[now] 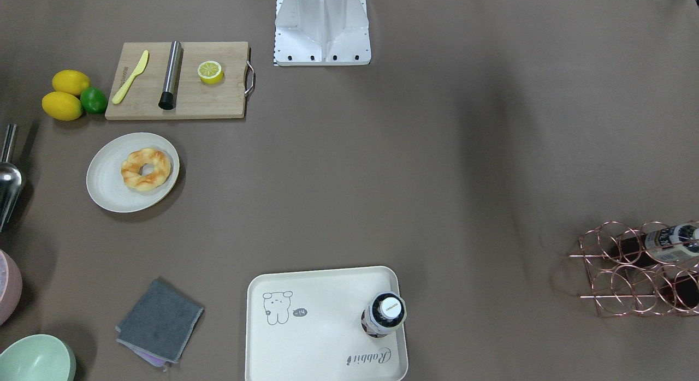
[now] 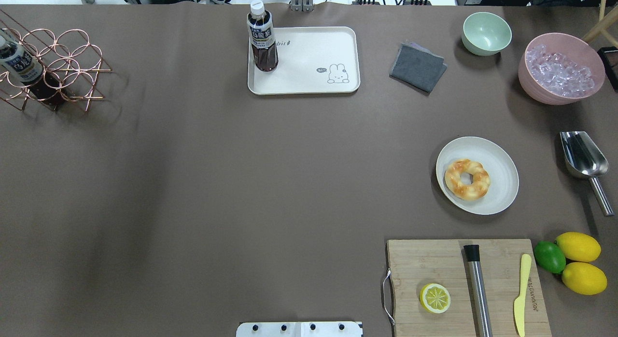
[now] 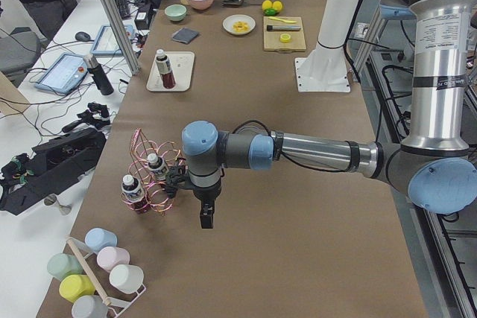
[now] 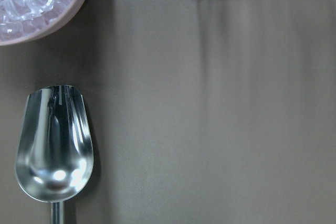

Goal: Place donut on tray

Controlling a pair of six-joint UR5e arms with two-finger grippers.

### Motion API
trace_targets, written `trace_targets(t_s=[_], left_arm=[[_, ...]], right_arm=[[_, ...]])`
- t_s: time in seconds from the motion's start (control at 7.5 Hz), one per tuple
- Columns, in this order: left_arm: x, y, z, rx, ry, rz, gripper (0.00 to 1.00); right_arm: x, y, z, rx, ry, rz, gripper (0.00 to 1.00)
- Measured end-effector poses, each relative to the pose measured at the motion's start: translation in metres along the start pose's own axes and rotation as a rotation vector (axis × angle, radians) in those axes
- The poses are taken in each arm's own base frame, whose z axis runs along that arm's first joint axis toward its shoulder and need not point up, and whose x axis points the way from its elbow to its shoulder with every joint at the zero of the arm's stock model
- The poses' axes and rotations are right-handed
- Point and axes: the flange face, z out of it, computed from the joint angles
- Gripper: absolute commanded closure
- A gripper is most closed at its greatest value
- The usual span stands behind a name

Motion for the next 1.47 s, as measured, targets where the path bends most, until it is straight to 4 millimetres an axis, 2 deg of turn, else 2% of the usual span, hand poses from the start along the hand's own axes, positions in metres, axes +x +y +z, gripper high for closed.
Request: trace_targets(t_s=[1.47], left_arm=[[0.0010,-0.0022,0.0001,-0.001,0.000,0.001,0.02]], right_arm=[[0.0017,0.0008,-0.0030,0.008,-0.019,0.007,0.00]])
